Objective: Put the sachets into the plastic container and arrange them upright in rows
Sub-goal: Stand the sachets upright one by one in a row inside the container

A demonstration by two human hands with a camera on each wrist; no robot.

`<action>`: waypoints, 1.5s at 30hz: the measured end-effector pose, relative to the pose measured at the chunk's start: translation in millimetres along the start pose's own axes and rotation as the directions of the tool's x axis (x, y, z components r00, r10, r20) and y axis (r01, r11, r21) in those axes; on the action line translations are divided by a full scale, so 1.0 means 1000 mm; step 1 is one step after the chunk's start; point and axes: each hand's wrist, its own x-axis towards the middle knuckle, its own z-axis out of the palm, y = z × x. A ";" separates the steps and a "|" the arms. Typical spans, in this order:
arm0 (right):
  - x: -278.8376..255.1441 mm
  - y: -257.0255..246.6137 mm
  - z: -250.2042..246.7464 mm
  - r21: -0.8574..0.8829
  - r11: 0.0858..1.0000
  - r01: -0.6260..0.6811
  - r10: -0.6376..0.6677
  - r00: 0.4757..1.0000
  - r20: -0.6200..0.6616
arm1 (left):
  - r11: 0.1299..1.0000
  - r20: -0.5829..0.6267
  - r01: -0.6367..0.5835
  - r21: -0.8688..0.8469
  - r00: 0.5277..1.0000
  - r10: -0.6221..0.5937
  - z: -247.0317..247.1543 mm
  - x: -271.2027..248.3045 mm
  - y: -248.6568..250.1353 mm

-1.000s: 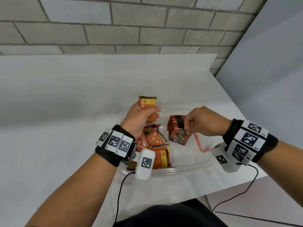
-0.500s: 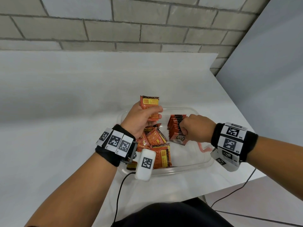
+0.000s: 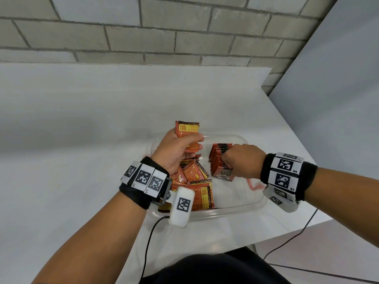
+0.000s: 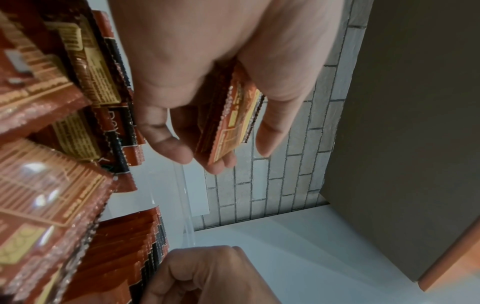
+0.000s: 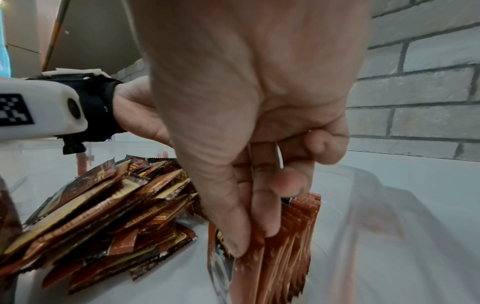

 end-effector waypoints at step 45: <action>-0.028 -0.012 -0.010 0.550 0.737 0.392 0.089 0.751 -0.655 | 0.927 -0.013 -0.128 -0.353 0.991 0.132 0.010 0.001 -0.002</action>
